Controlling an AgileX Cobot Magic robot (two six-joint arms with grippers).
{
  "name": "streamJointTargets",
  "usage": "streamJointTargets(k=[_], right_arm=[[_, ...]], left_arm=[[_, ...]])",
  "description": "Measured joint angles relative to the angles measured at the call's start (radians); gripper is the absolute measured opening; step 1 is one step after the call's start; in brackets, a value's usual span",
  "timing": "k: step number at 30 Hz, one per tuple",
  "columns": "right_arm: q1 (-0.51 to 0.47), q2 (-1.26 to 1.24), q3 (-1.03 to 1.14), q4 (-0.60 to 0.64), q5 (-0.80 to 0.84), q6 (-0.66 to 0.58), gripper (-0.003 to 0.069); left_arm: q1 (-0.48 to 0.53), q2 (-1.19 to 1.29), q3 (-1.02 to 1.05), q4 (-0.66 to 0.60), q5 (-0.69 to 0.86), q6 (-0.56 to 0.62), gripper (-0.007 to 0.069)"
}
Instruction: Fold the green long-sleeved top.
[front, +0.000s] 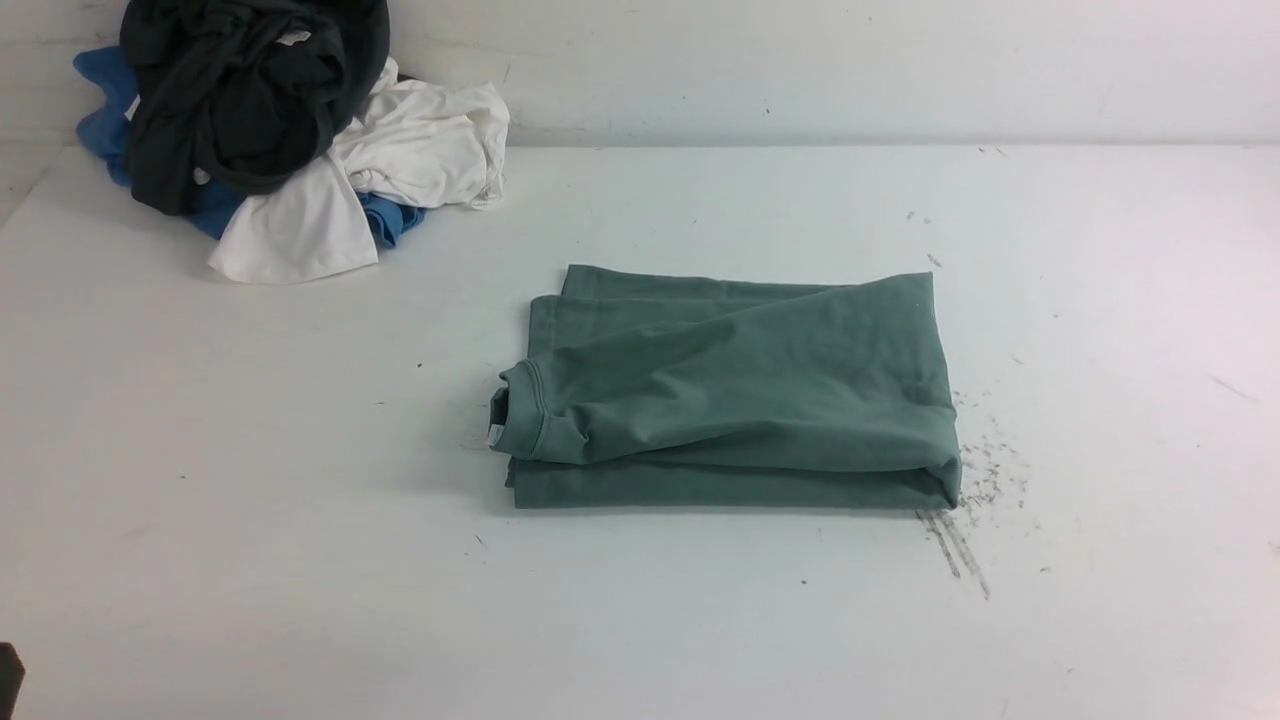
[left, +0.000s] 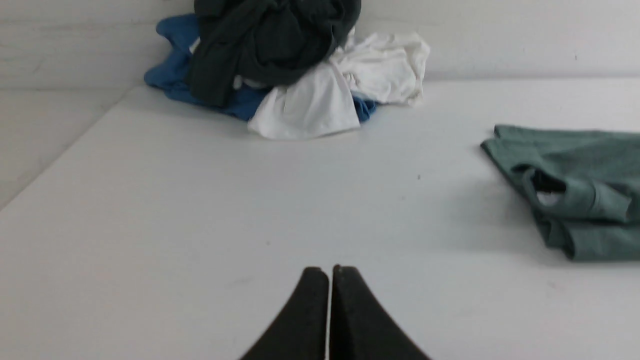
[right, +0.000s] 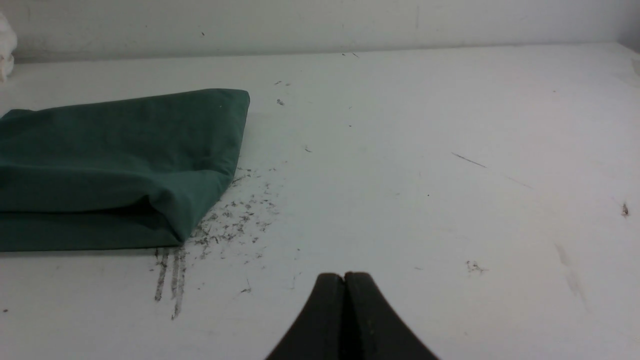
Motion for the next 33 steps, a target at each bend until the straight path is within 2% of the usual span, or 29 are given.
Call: streamJointTargets(k=[2,6,33], right_arm=[[0.000,0.000,0.000,0.000,0.000,0.000,-0.0014],[0.000,0.000,0.000,0.000,0.000,0.000,-0.0014],[0.000,0.000,0.000,0.000,0.000,0.000,-0.0014]], left_arm=[[0.001,0.000,0.002,-0.022,0.074,0.039,-0.0008],[0.002,0.000,0.002,-0.032,0.083,0.072,-0.0008],[0.002,0.000,0.001,-0.032,0.088,0.076,-0.0008]])
